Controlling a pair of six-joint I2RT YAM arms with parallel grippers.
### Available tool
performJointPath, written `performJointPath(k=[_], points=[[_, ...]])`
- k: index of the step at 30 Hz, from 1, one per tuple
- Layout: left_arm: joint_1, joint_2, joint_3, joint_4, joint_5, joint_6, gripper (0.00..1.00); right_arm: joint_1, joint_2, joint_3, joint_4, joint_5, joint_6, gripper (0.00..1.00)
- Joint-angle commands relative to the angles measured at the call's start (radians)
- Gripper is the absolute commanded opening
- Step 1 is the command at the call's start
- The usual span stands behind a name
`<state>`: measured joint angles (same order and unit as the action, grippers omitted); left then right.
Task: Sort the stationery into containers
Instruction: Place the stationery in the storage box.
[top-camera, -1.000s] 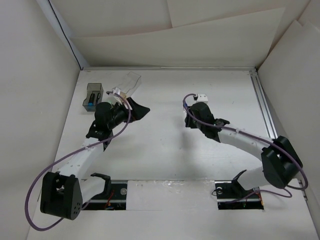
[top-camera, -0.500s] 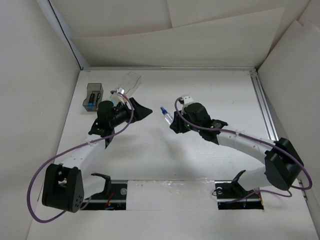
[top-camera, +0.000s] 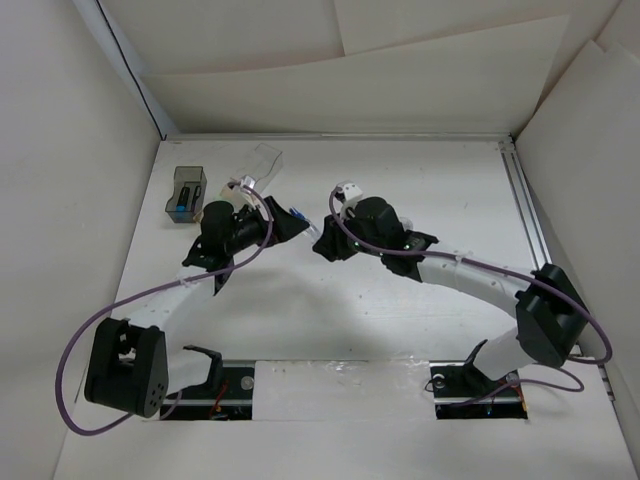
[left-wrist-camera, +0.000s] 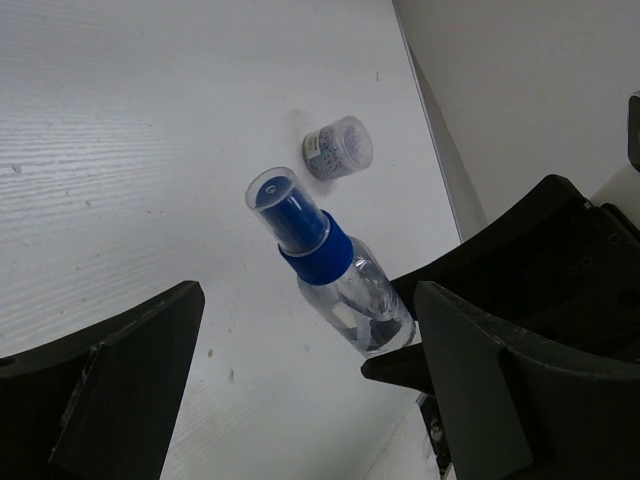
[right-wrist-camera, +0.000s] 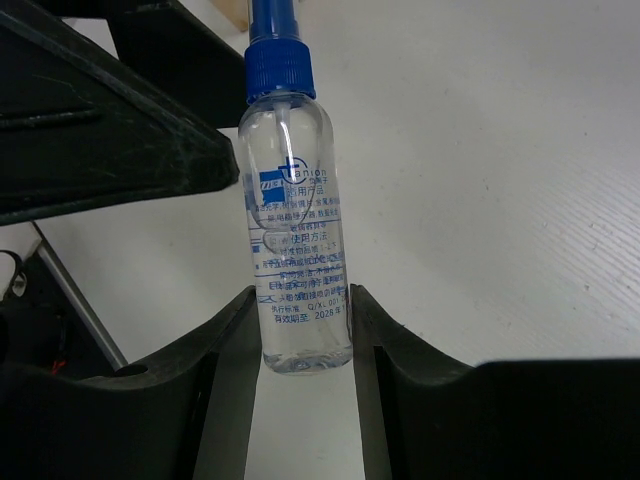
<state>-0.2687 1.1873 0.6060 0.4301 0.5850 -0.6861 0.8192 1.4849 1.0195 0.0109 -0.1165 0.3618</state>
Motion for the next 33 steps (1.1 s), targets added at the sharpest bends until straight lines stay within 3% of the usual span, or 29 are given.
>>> performJointPath(k=[1, 5, 11, 14, 20, 24, 31, 33], points=[[-0.018, 0.008, 0.048, 0.059, -0.002, -0.001, 0.84, 0.009, 0.015, 0.057, 0.086, -0.038, 0.002, 0.23], [-0.029, 0.017, 0.048, 0.068, -0.034, -0.010, 0.80, 0.018, 0.034, 0.079, 0.097, -0.051, 0.002, 0.23], [-0.047, 0.035, 0.048, 0.101, -0.054, -0.032, 0.65, 0.028, 0.043, 0.079, 0.106, -0.060, 0.002, 0.23], [-0.056, 0.044, 0.048, 0.111, -0.063, -0.032, 0.55, 0.028, 0.043, 0.079, 0.106, -0.060, 0.002, 0.23], [-0.078, 0.044, 0.048, 0.111, -0.073, -0.032, 0.24, 0.028, 0.043, 0.079, 0.115, -0.040, 0.002, 0.23], [-0.078, 0.044, 0.048, 0.111, -0.082, -0.032, 0.17, 0.028, 0.043, 0.070, 0.115, -0.017, 0.002, 0.23], [-0.089, 0.063, 0.087, 0.090, -0.126, -0.023, 0.14, 0.028, 0.031, 0.060, 0.115, 0.006, 0.011, 0.46], [-0.089, 0.063, 0.096, 0.090, -0.140, -0.023, 0.14, 0.028, 0.008, 0.060, 0.115, 0.015, 0.002, 0.60]])
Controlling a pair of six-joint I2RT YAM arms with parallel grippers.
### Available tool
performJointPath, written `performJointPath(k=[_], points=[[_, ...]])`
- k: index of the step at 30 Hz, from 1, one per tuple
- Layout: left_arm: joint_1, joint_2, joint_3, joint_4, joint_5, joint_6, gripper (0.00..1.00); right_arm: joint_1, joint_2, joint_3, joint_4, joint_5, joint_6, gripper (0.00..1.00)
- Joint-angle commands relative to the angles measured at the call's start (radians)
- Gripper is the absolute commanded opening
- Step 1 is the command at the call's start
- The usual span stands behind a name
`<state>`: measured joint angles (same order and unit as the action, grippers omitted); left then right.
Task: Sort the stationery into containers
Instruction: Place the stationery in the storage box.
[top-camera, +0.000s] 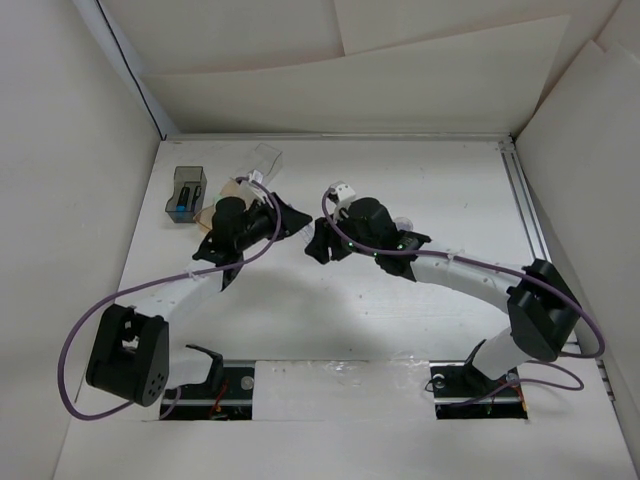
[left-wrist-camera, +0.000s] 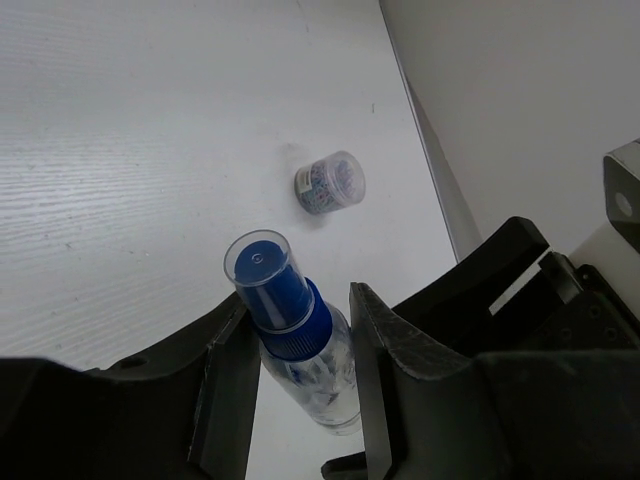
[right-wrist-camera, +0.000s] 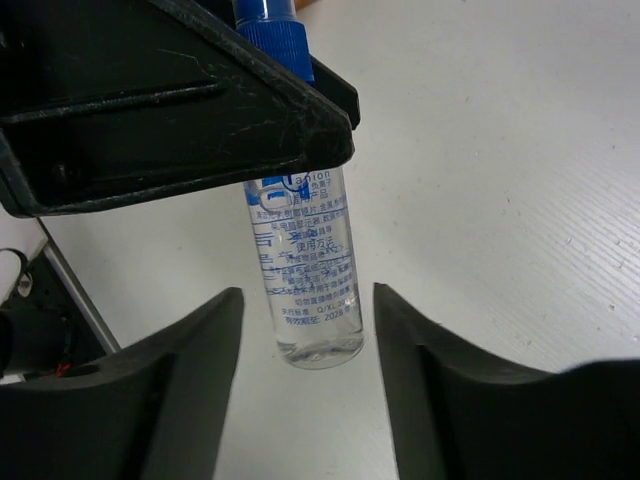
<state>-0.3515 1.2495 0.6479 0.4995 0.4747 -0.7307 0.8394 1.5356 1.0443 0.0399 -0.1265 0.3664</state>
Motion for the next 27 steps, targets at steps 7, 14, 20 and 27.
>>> performJointPath(k=[7, 14, 20, 27], points=[[-0.006, 0.030, 0.111, -0.030, -0.126, 0.042, 0.12, -0.022, -0.133, -0.010, 0.086, 0.016, -0.021, 0.85], [-0.006, 0.108, 0.265, -0.102, -0.319, 0.092, 0.12, -0.112, -0.267, -0.084, 0.049, 0.066, -0.041, 0.86], [0.005, 0.306, 0.548, -0.223, -0.484, 0.146, 0.12, -0.189, -0.308, -0.190, 0.049, 0.165, 0.014, 0.86], [0.051, 0.545, 0.925, -0.458, -0.708, 0.276, 0.12, -0.198, -0.333, -0.230, 0.061, 0.257, 0.034, 0.85]])
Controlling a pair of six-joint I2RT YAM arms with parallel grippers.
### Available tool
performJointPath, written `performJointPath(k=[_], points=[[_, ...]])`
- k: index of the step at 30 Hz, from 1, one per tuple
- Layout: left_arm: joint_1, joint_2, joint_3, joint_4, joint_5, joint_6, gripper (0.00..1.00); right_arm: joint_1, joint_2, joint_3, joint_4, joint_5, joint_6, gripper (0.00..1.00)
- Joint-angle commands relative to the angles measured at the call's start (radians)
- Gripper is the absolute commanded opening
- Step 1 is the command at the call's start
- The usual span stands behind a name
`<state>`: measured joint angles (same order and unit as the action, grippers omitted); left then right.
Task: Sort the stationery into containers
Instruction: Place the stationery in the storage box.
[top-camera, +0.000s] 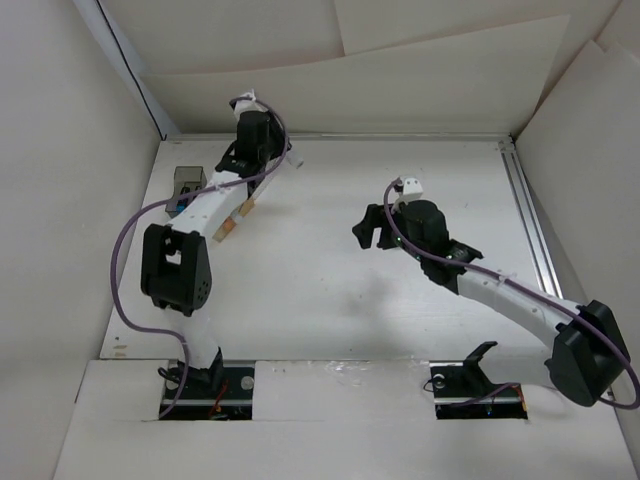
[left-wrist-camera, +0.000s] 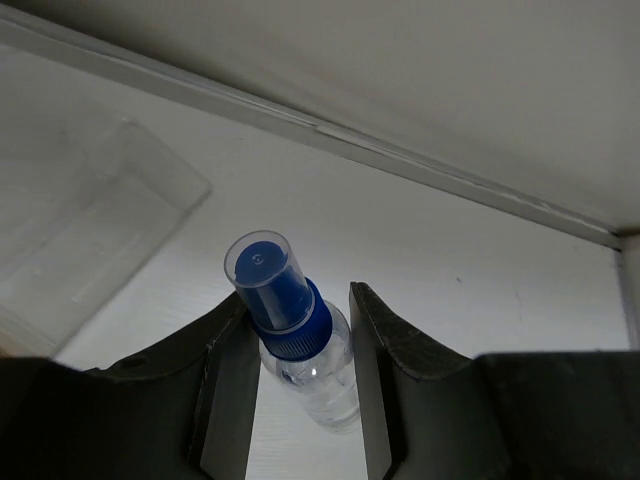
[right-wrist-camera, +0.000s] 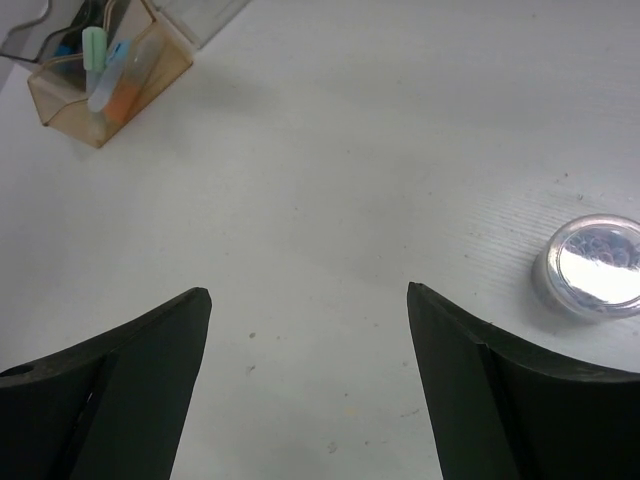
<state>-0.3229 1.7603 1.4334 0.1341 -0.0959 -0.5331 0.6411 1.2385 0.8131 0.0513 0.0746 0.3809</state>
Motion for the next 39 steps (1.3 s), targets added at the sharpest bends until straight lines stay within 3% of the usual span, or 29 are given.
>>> performJointPath(k=[1, 11, 19, 31, 39], points=[[0.036, 0.083, 0.224, -0.147, -0.186, 0.120, 0.13, 0.000, -0.057, -0.008, 0.050, 0.083, 0.019, 0.85], [0.082, 0.263, 0.507, -0.277, -0.432, 0.375, 0.14, -0.009, -0.117, -0.026, 0.050, 0.123, 0.041, 0.85], [0.082, 0.309, 0.507, -0.243, -0.544, 0.542, 0.15, -0.009, -0.117, -0.026, 0.050, 0.123, 0.041, 0.85], [0.032, 0.327, 0.368, -0.139, -0.597, 0.654, 0.15, -0.009, -0.117, -0.026, 0.050, 0.123, 0.041, 0.85], [0.031, 0.327, 0.302, -0.103, -0.597, 0.645, 0.15, -0.009, -0.117, -0.026, 0.050, 0.123, 0.041, 0.85]])
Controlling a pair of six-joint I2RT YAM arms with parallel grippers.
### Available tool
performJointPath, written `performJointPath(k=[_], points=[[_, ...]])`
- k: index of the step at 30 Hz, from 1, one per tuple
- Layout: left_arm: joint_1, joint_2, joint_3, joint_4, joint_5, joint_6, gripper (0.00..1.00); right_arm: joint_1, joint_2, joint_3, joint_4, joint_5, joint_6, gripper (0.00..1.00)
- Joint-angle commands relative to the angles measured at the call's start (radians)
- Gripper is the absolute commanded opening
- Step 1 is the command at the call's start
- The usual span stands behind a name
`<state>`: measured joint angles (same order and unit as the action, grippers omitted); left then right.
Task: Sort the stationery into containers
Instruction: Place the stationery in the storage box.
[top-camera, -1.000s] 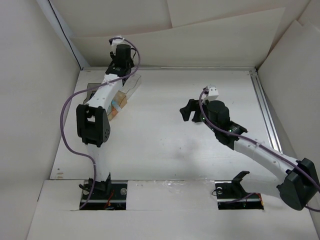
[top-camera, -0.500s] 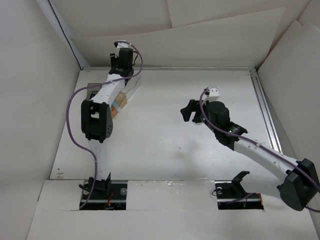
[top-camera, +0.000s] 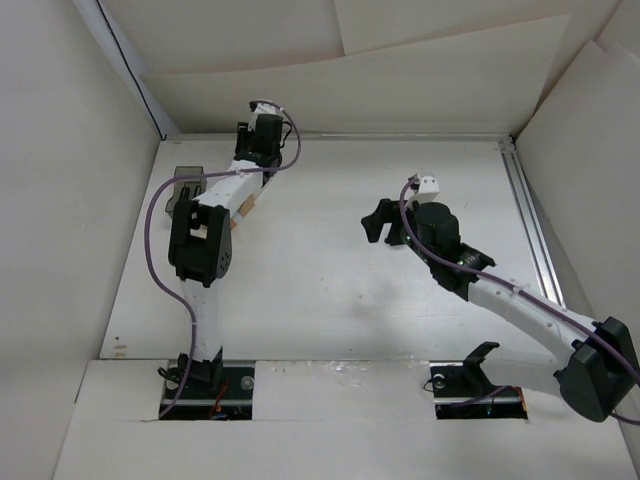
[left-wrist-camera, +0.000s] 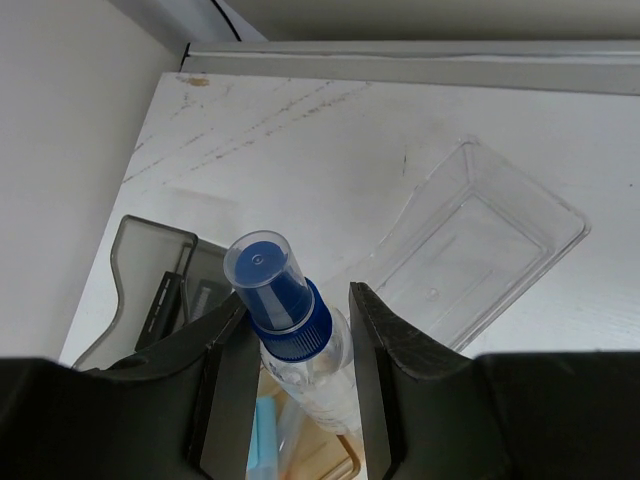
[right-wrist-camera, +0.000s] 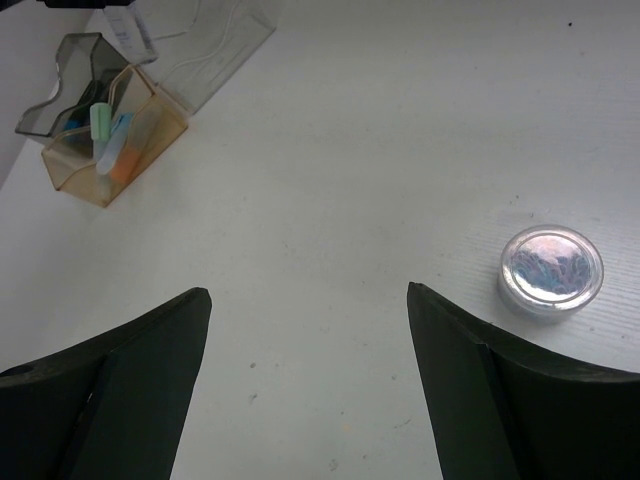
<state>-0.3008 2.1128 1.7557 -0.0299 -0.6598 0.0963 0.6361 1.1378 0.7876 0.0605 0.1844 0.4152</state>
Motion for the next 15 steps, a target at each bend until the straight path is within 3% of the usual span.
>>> performJointPath(k=[1, 15], points=[[0.009, -0.025, -0.021, 0.070, -0.024, 0.016, 0.15, -0.004, -0.016, -0.001, 0.041, 0.013, 0.007, 0.85], [-0.009, 0.003, -0.042, 0.099, -0.024, 0.016, 0.18, -0.004, -0.016, -0.001, 0.041, 0.004, 0.007, 0.85]])
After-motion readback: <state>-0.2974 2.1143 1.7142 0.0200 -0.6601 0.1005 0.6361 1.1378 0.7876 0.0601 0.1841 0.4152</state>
